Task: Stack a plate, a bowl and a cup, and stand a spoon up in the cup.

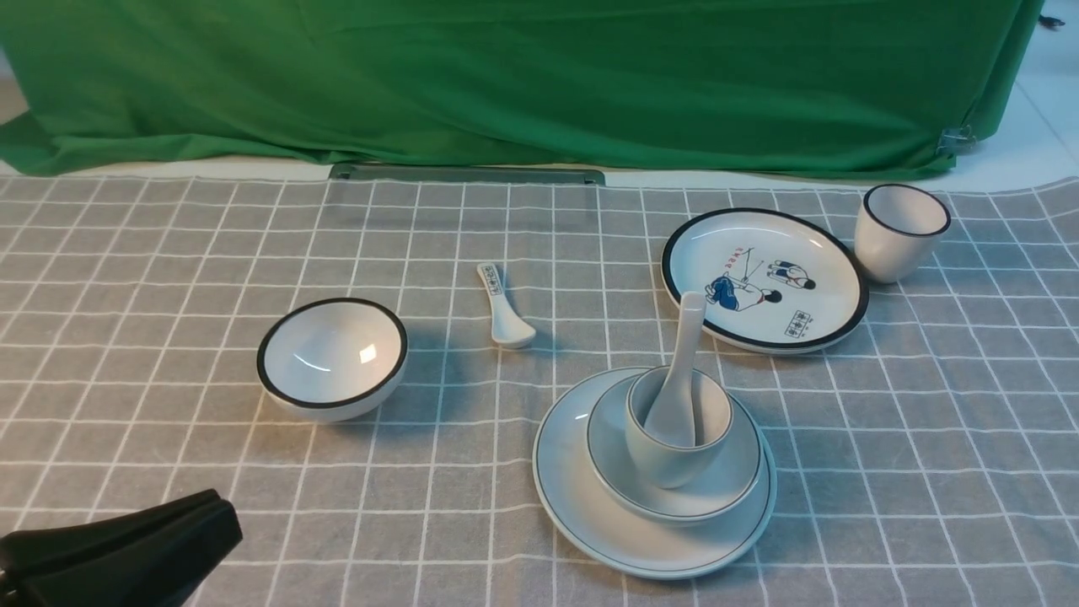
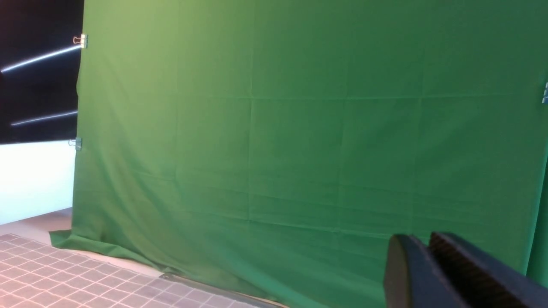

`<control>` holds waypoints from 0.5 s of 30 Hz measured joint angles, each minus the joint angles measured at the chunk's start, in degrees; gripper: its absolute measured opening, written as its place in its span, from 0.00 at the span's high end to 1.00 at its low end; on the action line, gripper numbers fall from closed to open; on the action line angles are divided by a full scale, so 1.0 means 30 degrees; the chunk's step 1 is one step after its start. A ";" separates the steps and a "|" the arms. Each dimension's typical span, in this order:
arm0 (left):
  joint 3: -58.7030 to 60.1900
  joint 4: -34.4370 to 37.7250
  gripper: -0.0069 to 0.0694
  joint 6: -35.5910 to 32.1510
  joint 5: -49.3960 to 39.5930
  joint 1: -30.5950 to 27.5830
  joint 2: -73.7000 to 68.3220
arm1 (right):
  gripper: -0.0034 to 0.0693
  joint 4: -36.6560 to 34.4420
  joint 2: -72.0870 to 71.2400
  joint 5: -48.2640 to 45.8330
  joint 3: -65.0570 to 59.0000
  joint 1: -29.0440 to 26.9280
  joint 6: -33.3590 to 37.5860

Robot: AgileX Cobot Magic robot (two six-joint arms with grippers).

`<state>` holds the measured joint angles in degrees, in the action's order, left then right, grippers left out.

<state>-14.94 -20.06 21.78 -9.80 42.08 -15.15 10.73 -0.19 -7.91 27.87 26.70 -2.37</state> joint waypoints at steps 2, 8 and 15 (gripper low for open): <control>0.0000 0.0891 0.89 -0.2105 0.0000 -0.0406 0.0129 | 0.79 0.0000 0.0000 0.0000 0.0000 0.0000 0.0000; 0.1443 0.6436 0.89 -0.7722 0.0297 -0.6642 0.2265 | 0.77 0.0016 0.0000 0.0000 0.0000 0.0000 0.0000; 0.4760 0.7713 0.89 -0.8121 0.1101 -1.3624 0.4861 | 0.76 -0.0017 0.0000 0.0000 0.0000 0.0000 0.0016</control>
<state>-0.66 3.08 -2.58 -6.50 1.21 -0.57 10.68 -0.19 -7.91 27.87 26.70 -2.32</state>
